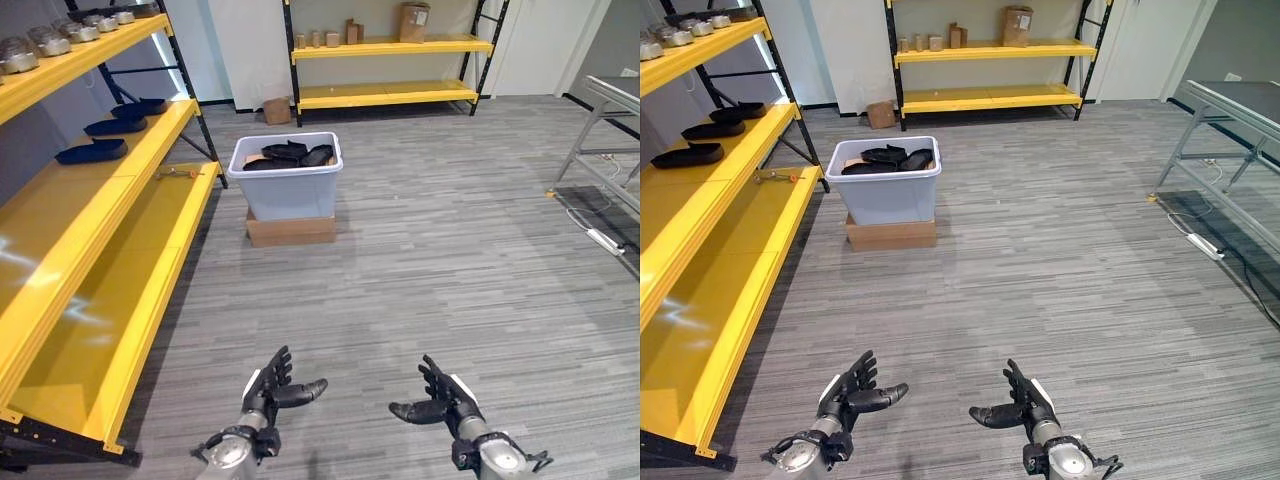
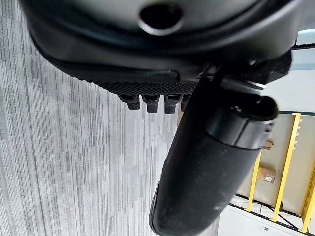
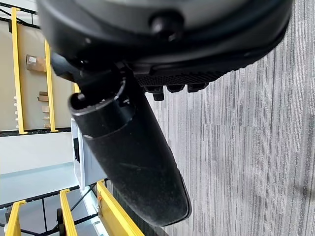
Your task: Move parts from the plastic box to the shelf.
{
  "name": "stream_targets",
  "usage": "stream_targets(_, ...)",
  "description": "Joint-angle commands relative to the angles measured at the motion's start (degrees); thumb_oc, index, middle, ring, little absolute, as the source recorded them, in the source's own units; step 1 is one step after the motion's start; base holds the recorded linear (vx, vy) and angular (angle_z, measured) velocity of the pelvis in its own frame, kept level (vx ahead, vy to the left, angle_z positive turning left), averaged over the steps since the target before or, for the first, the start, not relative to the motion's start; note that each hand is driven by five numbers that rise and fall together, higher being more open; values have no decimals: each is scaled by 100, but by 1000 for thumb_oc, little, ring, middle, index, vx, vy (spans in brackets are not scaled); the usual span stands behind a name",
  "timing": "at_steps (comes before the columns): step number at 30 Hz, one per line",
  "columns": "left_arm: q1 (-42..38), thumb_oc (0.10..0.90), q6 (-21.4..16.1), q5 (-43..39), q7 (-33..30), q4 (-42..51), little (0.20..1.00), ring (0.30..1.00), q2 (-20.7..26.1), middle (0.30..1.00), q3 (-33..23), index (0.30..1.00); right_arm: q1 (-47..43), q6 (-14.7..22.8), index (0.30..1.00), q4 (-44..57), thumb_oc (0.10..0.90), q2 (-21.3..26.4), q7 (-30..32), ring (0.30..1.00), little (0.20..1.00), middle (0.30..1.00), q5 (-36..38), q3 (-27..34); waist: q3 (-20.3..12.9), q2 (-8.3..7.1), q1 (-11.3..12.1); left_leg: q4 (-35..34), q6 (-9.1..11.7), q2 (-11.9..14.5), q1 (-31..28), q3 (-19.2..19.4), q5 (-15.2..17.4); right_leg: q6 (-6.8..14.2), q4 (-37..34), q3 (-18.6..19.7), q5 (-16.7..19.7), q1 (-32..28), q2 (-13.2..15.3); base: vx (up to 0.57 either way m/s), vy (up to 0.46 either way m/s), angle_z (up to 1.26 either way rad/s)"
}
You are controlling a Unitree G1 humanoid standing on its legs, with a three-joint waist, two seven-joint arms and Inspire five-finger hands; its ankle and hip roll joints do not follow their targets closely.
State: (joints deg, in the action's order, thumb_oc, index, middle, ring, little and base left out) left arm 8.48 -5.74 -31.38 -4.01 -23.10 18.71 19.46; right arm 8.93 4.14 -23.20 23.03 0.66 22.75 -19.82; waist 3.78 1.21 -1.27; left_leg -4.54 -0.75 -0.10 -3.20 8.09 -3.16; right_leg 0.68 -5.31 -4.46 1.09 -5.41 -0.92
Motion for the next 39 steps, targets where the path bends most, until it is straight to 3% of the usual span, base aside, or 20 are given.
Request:
stream_targets(1,-480,900,-434,-86,139,79,1000,1000,-30,1000,-245,1000,-328,489,1000,430,900,32,-95,1000,1000,1000,221,64,-203,-245,83,-46,426,418,-148,-168,-11,442,53,10,257,118,357,0,0,0)
stream_targets(39,-405,900,-381,44,103,18,1000,1000,-19,1000,-341,1000,-318,415,1000,372,900,47,-133,1000,1000,1000,190,51,-205,-249,122,-46,418,424,-211,-150,44,448,35,-7,260,60,389,0,0,0)
